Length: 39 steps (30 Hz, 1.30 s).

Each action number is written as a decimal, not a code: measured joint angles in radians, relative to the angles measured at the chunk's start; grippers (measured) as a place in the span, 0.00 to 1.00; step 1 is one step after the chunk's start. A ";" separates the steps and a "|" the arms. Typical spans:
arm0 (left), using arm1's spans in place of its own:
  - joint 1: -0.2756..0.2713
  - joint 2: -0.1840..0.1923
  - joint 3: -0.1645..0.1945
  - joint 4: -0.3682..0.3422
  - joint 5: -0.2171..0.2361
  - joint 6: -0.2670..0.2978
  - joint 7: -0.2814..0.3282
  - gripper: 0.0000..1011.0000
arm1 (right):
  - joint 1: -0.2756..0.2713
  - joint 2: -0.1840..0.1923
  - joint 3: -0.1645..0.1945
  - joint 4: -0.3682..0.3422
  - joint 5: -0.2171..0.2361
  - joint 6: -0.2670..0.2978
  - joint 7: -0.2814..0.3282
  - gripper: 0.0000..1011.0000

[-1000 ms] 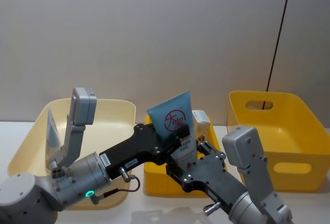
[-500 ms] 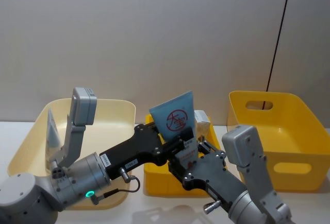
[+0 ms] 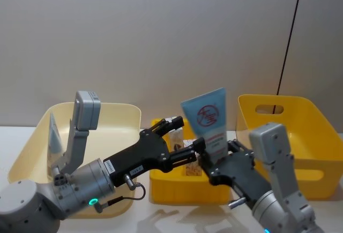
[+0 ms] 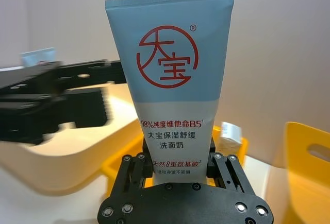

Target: Bimanual collaborative sorting of washing and personal care products

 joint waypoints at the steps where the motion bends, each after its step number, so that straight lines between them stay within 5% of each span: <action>1: 0.000 0.000 0.000 0.000 0.000 0.000 0.000 0.92 | 0.003 -0.003 0.009 0.005 -0.004 -0.003 -0.010 0.53; 4: 0.000 0.000 0.000 0.000 0.000 0.000 0.000 0.99 | 0.009 -0.007 0.026 0.017 -0.011 -0.015 -0.030 0.51; 27: 0.000 0.000 0.000 0.000 0.000 0.000 0.000 0.99 | 0.130 -0.049 0.192 0.180 -0.079 -0.148 -0.211 0.46; 39: 0.000 0.000 0.000 0.000 0.000 0.000 0.000 0.99 | 0.173 -0.079 0.252 0.253 -0.092 -0.108 -0.280 0.46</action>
